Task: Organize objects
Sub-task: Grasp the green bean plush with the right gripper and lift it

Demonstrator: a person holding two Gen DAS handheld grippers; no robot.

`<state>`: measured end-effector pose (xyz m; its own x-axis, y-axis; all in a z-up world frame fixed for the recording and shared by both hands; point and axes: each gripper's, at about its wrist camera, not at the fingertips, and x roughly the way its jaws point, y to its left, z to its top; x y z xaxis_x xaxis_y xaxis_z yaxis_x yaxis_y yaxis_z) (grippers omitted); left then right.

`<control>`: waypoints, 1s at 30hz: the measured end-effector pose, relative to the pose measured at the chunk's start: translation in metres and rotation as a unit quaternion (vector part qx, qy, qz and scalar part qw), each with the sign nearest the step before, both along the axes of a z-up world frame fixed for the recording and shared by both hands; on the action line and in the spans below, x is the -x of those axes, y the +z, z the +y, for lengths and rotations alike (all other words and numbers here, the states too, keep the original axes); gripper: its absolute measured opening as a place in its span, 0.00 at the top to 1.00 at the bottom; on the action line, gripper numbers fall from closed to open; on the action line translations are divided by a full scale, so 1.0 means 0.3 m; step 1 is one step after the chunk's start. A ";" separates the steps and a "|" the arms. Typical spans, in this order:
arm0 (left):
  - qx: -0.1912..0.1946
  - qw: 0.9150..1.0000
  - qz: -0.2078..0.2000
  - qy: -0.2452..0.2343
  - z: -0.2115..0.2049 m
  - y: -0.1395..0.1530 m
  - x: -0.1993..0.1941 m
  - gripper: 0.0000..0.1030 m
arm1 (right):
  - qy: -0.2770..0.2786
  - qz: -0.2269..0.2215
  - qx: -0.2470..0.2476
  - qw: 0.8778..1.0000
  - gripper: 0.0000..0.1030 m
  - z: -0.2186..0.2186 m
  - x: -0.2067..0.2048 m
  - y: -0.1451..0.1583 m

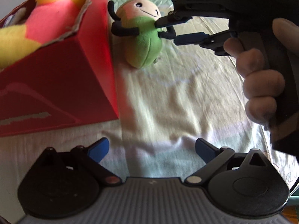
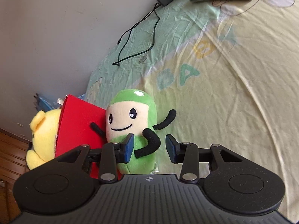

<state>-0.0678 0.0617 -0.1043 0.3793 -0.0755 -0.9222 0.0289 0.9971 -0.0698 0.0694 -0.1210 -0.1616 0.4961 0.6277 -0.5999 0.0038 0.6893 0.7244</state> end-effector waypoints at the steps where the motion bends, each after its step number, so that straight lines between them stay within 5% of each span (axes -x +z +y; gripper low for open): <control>1: 0.001 1.000 0.000 0.003 0.002 0.001 0.001 0.05 | 0.009 -0.001 -0.013 1.000 0.74 0.001 -0.005 -0.001; 2: 0.001 1.000 -0.001 0.006 0.000 0.000 0.002 0.05 | 0.016 -0.007 -0.021 1.000 0.82 0.004 -0.003 0.004; 8: 0.005 1.000 -0.014 0.000 -0.016 0.027 0.005 0.11 | 0.039 -0.029 -0.016 0.999 0.91 -0.008 0.026 0.041; 15: 0.013 0.999 -0.040 -0.034 -0.052 0.080 0.030 0.20 | 0.069 -0.043 -0.019 0.997 0.92 -0.093 0.132 0.072; 22: 0.012 0.993 -0.089 -0.075 -0.122 0.140 0.047 0.17 | 0.132 -0.039 -0.041 0.990 0.90 -0.172 0.258 0.117; 24: 0.012 0.992 -0.093 -0.080 -0.144 0.131 0.027 0.17 | 0.137 -0.039 -0.037 0.989 0.83 -0.187 0.287 0.121; 28: 0.015 0.993 -0.082 -0.082 -0.176 0.065 -0.022 0.16 | 0.101 -0.048 -0.036 0.993 0.50 -0.234 0.294 0.117; 30: 0.028 0.994 -0.074 -0.079 -0.174 0.049 -0.053 0.16 | 0.071 -0.035 -0.027 0.996 0.50 -0.251 0.266 0.092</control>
<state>-0.0519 0.0095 -0.0897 0.4906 -0.1937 -0.8496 0.1983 0.9742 -0.1076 -0.0103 -0.1964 -0.1341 0.4398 0.7249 -0.5302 -0.1435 0.6395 0.7553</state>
